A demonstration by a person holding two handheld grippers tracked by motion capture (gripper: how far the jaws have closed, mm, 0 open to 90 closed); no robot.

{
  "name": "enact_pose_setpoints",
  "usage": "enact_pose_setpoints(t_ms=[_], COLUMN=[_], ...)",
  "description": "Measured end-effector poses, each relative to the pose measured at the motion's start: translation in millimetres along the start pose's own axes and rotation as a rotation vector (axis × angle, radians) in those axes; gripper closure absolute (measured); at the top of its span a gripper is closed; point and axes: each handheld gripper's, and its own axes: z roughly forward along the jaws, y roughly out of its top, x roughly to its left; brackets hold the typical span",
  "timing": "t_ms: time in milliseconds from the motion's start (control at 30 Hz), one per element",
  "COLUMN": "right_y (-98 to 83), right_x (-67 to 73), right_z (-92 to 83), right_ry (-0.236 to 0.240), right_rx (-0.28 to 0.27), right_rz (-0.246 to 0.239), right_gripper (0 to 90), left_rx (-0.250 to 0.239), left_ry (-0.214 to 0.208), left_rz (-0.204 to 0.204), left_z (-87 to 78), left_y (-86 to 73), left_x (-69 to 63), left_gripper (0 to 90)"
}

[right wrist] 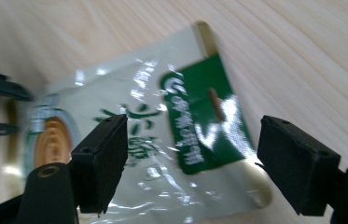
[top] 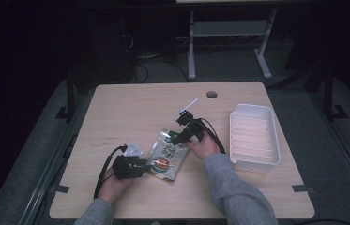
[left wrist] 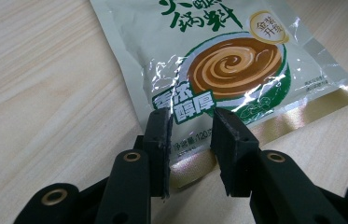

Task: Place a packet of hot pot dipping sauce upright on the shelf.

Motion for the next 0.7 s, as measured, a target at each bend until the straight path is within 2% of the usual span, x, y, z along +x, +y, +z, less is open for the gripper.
enact_pose_setpoints(t_ms=[33,167,400,533,667,700], right_y=[-0.1,-0.3,-3.5,-5.0,-5.0,-4.6], right_x=[-4.8,-11.1,-19.9,-19.6,-16.0,-14.6], right_z=[4.0,9.0,17.6,16.8,12.1,9.2], right_ry=[-0.012,-0.02,0.017,0.053,0.063,0.092], right_rx=[0.014,0.04,0.098,0.083,0.075,0.06], right_rz=[0.024,0.048,0.09,0.094,0.081,0.085], right_gripper=[24.2,24.6,30.6,34.6,38.2,41.8], left_rx=[-0.002,-0.004,-0.004,-0.004,-0.005,-0.007], left_ry=[-0.001,0.0,0.0,0.001,0.0,-0.001], left_rz=[-0.002,-0.002,-0.002,-0.002,-0.002,-0.002], left_z=[0.1,0.2,0.3,0.3,0.5,0.8], left_y=[-0.4,-0.6,-0.8,-0.8,-0.6,-0.6], left_x=[0.2,0.1,-0.2,-0.4,-0.7,-1.0], left_gripper=[67.7,67.8,67.9,67.8,67.2,66.7])
